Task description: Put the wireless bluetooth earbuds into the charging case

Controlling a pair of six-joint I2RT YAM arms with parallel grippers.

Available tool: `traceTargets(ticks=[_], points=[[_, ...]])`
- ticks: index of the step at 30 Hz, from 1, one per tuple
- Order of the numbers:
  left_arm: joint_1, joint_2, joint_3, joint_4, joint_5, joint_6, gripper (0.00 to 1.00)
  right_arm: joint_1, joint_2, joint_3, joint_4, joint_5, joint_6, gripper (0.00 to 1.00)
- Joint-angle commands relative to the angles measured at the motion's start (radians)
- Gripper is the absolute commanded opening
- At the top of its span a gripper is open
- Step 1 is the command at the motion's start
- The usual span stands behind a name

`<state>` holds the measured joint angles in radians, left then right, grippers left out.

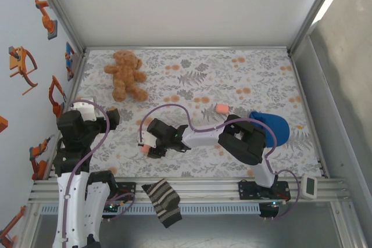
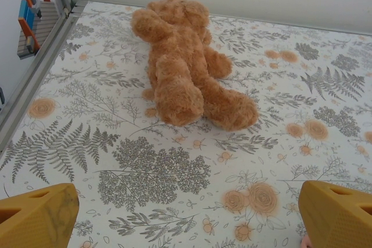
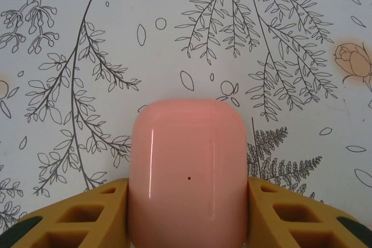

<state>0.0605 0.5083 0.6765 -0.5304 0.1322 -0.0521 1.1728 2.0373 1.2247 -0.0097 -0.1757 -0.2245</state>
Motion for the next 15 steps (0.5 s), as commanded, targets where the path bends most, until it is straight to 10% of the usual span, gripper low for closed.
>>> traceTargets(ticks=[1,15], points=[[0.008,0.000,-0.011,0.023,0.021,-0.004,0.96,-0.006,-0.002,-0.003,-0.003,0.036,0.003,0.36],[0.008,-0.003,-0.020,0.056,0.140,0.000,0.96,-0.006,-0.267,-0.112,0.026,0.215,-0.103,0.36]])
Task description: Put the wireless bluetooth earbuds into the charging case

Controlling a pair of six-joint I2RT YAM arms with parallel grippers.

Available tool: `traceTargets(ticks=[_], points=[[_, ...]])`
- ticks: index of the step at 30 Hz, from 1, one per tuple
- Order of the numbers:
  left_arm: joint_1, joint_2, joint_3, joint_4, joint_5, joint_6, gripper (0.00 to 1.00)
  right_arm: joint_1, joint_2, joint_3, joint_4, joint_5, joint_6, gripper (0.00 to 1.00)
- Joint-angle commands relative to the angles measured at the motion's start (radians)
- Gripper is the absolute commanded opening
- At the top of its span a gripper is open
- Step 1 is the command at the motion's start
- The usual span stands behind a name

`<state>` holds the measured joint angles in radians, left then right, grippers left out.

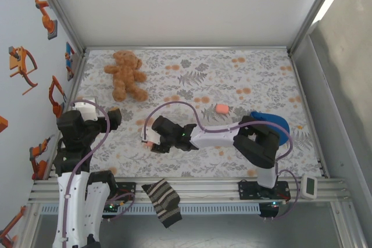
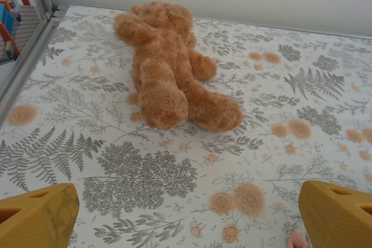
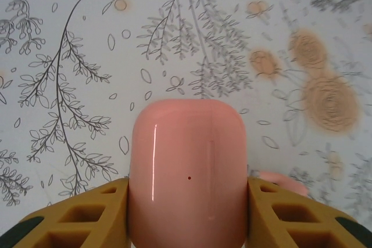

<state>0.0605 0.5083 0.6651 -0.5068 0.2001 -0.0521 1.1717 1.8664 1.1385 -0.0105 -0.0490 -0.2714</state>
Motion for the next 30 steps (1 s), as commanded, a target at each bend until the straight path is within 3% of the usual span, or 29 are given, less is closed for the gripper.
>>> traceTargets(ticks=[1,5,9,13,18,23,30], points=[[0.007,-0.005,-0.006,0.037,0.088,-0.004,0.96,-0.005,-0.121,-0.036,0.030,0.103,-0.068,0.36],[0.007,-0.007,0.007,0.077,0.220,-0.041,0.96,-0.006,-0.238,-0.076,0.023,0.198,-0.141,0.36],[0.008,0.026,0.023,0.159,0.396,-0.161,0.96,-0.012,-0.360,-0.113,0.020,0.258,-0.213,0.36],[0.007,0.078,0.080,0.175,0.543,-0.262,0.97,-0.030,-0.478,-0.153,0.018,0.273,-0.256,0.36],[0.004,0.123,0.104,0.317,0.795,-0.455,0.98,-0.080,-0.620,-0.195,0.014,0.239,-0.297,0.36],[-0.040,0.130,0.134,0.357,0.891,-0.525,0.98,-0.143,-0.743,-0.214,0.006,0.155,-0.302,0.36],[-0.218,0.160,0.165,0.410,0.903,-0.563,0.98,-0.155,-0.836,-0.187,-0.033,0.117,-0.320,0.36]])
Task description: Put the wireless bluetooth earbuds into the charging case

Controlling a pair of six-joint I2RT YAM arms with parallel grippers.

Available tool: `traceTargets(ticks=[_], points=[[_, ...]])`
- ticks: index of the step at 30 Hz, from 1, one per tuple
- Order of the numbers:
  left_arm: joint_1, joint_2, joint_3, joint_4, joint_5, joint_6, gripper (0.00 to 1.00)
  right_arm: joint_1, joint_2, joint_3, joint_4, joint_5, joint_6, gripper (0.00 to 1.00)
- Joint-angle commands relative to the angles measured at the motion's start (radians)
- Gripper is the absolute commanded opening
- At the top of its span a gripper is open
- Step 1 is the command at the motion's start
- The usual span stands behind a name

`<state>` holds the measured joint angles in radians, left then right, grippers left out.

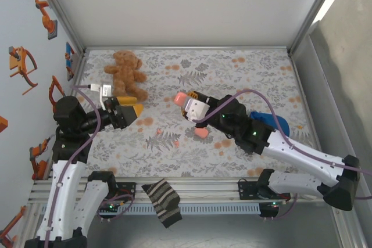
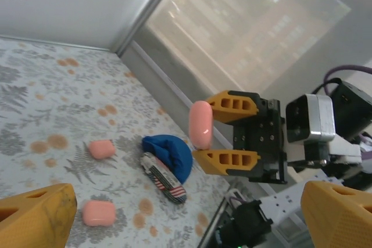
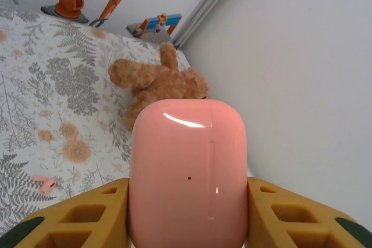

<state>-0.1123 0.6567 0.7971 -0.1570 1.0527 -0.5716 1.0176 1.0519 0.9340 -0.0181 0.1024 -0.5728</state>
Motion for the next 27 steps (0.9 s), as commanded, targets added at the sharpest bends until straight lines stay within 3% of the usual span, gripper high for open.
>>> traceTargets(ticks=[1,6,14,21,27], points=[[-0.068,0.017,0.036,0.072,0.048,-0.043,0.97,-0.002,-0.028,0.023,-0.031,-0.041,-0.019,0.36],[-0.161,0.040,0.026,0.176,0.038,-0.068,0.95,-0.001,-0.047,0.041,-0.051,-0.067,-0.027,0.36],[-0.270,0.160,0.033,0.187,-0.032,-0.021,0.87,-0.002,-0.055,0.039,-0.070,-0.064,-0.044,0.36],[-0.368,0.281,0.054,0.219,-0.041,-0.019,0.86,-0.001,-0.048,0.041,-0.077,-0.069,-0.044,0.36],[-0.414,0.329,0.075,0.184,-0.045,0.013,0.78,-0.001,-0.038,0.033,-0.073,-0.052,-0.045,0.36]])
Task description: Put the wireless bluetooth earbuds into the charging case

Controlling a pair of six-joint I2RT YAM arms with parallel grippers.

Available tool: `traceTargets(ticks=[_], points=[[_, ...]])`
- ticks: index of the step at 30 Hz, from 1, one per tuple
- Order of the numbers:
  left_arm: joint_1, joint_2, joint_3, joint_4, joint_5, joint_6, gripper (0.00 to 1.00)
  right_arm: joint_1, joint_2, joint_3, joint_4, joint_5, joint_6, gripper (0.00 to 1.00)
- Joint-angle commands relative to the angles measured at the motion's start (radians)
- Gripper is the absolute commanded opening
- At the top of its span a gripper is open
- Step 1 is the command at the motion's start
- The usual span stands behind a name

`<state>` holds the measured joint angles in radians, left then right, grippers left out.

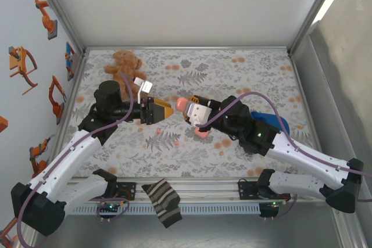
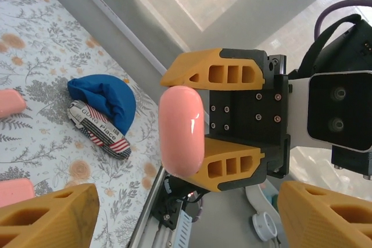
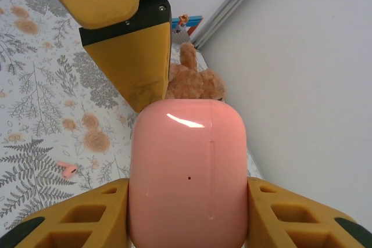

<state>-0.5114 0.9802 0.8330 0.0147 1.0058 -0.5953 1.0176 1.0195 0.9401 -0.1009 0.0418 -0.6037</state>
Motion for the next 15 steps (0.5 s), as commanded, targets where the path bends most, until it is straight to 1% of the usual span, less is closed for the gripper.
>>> traceTargets(ticks=[1,11,15], points=[[-0.021,0.010,0.040,0.012,0.001,0.039,0.77,-0.001,-0.006,0.026,0.010,0.007,-0.013,0.36],[-0.076,0.061,0.059,0.032,-0.022,0.060,0.72,-0.001,0.025,0.035,0.004,0.001,0.001,0.36],[-0.089,0.075,0.065,0.052,-0.023,0.063,0.68,-0.001,0.031,0.039,0.004,0.006,0.008,0.36]])
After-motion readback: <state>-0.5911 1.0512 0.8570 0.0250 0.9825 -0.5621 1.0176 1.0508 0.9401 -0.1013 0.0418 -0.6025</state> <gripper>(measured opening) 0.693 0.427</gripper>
